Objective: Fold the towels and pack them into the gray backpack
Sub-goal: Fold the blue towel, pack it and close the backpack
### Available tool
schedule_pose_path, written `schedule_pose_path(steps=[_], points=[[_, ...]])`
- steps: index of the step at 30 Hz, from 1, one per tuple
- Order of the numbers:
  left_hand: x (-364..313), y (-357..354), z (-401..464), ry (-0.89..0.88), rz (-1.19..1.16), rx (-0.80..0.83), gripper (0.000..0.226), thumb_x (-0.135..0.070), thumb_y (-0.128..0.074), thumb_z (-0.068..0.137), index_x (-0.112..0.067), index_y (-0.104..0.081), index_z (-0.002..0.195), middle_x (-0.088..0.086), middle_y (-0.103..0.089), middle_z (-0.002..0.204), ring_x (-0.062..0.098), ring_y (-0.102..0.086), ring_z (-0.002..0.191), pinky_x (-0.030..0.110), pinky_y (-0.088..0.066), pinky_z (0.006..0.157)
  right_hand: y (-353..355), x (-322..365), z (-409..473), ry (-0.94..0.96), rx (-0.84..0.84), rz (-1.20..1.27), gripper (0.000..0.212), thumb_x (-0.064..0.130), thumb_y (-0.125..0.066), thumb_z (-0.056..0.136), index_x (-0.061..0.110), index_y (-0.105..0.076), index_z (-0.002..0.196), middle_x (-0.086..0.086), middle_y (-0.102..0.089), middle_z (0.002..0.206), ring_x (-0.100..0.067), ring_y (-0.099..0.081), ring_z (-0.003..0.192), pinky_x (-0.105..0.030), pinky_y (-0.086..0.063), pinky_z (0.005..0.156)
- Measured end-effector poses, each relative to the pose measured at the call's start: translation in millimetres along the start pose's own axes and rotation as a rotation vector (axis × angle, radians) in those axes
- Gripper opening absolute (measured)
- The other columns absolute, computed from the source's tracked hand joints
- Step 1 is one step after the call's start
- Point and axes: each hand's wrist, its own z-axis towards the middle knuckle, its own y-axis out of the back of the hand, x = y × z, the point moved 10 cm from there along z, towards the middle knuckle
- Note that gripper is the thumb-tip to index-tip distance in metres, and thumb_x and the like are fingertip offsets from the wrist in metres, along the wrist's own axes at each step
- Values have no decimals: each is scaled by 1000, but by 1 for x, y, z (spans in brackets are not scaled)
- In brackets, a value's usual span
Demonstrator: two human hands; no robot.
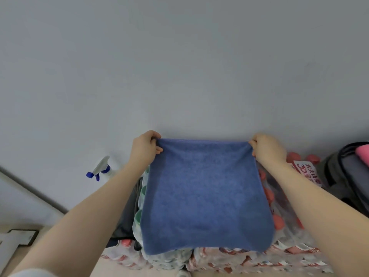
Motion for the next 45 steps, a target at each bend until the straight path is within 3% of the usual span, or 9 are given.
schedule_pose_path(steps=[7,12,17,22,26,31,40,42,45], points=[[-4,-20,-1,-196,484,-19,40,4,-39,84,-2,-49,122,18,-41,131,39,-55,95,39,-42,75,-19,9,-6,-31,-3,-60,29,14,-41,95,3,-47,121,-21,-53,123,-39,-51,112,-42,-43,86],[-42,-93,-41,-726,641,264,50,-20,-33,82,-2,-54,124,20,-51,133,36,-56,113,43,-45,94,-50,114,-50,535,123,-45,51,32,-38,96,4,-37,139,-16,-36,146,-30,-36,134,-37,-25,111],[13,-101,-45,-432,889,423,97,-69,4,69,-15,-8,148,4,-6,157,18,-5,145,32,-1,116,-99,95,-73,516,373,-226,65,51,-21,95,21,1,149,3,6,158,-14,6,146,-38,5,117],[26,-67,-45,-304,852,296,68,-51,-25,95,-8,-13,147,8,-11,157,20,-8,145,32,-5,117,-79,14,-70,231,318,-197,61,44,-24,99,18,-3,149,-1,5,158,-18,2,146,-38,1,117],[16,-55,-82,-310,624,197,54,-35,-36,97,-4,-31,140,12,-29,150,26,-20,141,36,-16,116,-42,-22,-98,144,131,256,42,17,-37,98,4,-37,138,-12,-27,151,-26,-27,139,-34,-21,113],[24,-30,-137,-242,481,-19,39,-22,-38,97,-3,-43,130,14,-44,139,34,-30,135,41,-22,112,-10,-60,-160,1,-148,340,16,11,-46,93,6,-56,104,-7,-56,106,-23,-53,96,-31,-41,75],[101,0,-234,330,16,-264,33,-16,-37,95,3,-49,119,24,-46,127,42,-49,112,47,-41,89,-73,-91,-233,-404,109,936,33,23,-45,95,-9,-51,88,-35,-47,85,-18,-38,79,-31,-29,69],[112,-13,-242,418,-118,-194,34,-17,-34,97,1,-47,123,21,-53,121,38,-53,104,41,-43,83,-90,-84,-244,-428,201,982,34,24,-43,96,-9,-52,94,-33,-51,89,-51,-46,87,-31,-29,69],[118,-24,-247,509,-192,-146,32,-22,-36,98,-2,-45,121,14,-54,107,27,-49,85,34,-39,72,-92,-80,-247,-420,193,1018,20,22,-43,97,4,-52,99,-14,-55,95,-21,-49,77,-30,-34,66]])
